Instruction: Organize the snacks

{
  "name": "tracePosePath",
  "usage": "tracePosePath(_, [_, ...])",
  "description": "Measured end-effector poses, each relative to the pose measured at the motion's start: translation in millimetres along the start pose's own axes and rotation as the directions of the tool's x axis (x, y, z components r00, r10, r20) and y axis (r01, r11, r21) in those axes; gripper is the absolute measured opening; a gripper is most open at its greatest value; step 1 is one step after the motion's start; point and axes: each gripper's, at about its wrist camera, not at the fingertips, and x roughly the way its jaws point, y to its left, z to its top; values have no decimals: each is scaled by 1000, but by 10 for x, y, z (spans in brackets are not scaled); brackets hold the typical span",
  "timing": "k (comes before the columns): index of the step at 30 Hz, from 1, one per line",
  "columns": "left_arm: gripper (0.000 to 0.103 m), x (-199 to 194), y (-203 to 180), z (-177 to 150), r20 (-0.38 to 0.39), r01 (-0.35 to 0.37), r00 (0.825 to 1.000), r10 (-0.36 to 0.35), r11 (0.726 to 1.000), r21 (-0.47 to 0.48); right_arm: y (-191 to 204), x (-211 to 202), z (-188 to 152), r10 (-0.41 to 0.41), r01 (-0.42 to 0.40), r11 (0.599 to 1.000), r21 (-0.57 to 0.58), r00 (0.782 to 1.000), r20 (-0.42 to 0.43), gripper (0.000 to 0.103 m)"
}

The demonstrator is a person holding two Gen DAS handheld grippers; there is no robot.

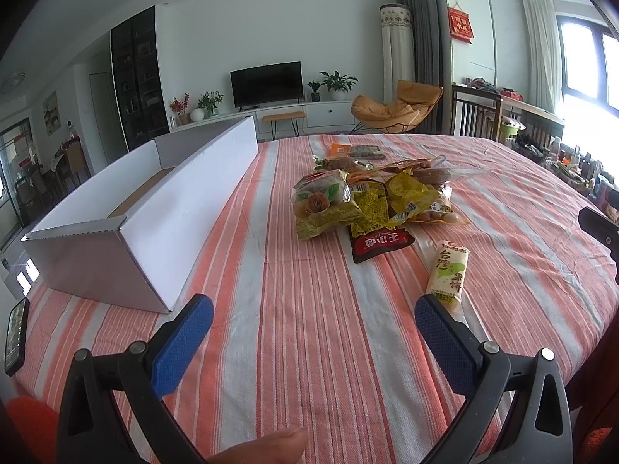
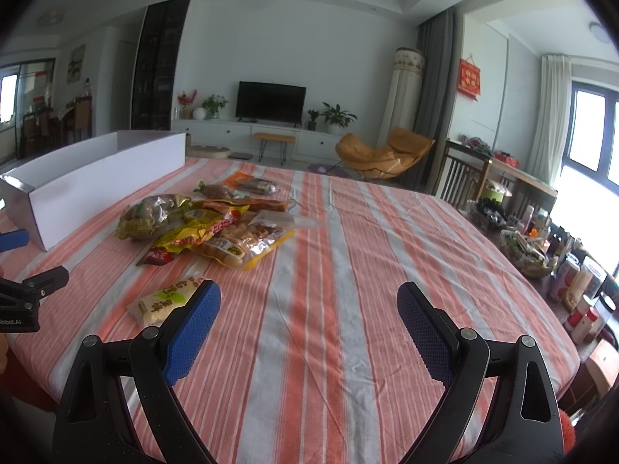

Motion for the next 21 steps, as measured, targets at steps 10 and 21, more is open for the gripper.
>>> tracePosePath(10, [103, 0, 1, 1, -1, 0, 1000, 0, 1000, -1, -2, 3, 0, 0, 0, 1000, 0, 1000, -2, 95])
tracePosePath(21, [103, 0, 1, 2, -2, 0, 1000, 0, 1000, -1, -4, 10, -13, 1, -1, 1000, 1, 1000, -4, 95])
